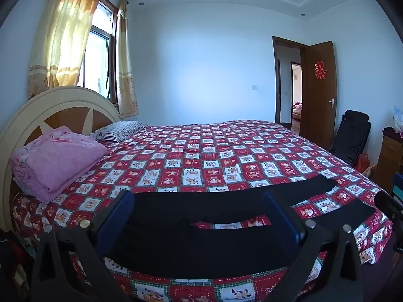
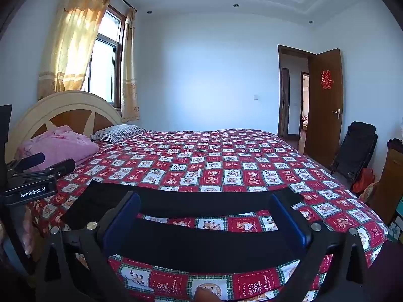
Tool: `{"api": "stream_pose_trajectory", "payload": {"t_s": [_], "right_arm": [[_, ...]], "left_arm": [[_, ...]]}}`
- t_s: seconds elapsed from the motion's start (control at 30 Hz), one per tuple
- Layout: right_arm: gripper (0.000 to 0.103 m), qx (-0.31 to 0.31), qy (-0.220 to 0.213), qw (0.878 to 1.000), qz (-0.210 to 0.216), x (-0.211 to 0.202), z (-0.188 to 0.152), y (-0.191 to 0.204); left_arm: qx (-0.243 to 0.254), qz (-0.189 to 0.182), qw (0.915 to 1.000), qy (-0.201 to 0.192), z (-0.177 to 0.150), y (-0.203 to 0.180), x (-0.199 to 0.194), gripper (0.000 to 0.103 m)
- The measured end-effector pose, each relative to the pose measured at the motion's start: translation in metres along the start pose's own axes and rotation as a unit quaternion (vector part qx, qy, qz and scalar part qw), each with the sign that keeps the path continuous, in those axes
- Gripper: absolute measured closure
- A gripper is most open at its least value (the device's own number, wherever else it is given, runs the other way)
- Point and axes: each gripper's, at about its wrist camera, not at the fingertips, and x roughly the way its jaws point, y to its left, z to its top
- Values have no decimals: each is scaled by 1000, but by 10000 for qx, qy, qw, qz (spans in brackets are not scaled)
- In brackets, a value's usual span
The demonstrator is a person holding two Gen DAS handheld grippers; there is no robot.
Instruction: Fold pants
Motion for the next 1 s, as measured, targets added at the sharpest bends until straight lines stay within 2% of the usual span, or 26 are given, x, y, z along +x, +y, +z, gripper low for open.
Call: {"api": "stream_pose_trajectory", "payload": {"t_s": [0.1, 0.13, 1.0], "right_arm": [[1, -7, 4, 10000, -15, 0, 0, 0], [1, -10, -21, 10000, -10, -1, -1, 0], [1, 18, -53, 10000, -37, -1, 0, -2]], "left_arm": [[19, 6, 10000, 19, -3, -2, -1, 0], [-2, -46, 9999, 139, -8, -1, 6, 0], [-51, -61, 9999, 127, -9, -5, 7, 0]]}}
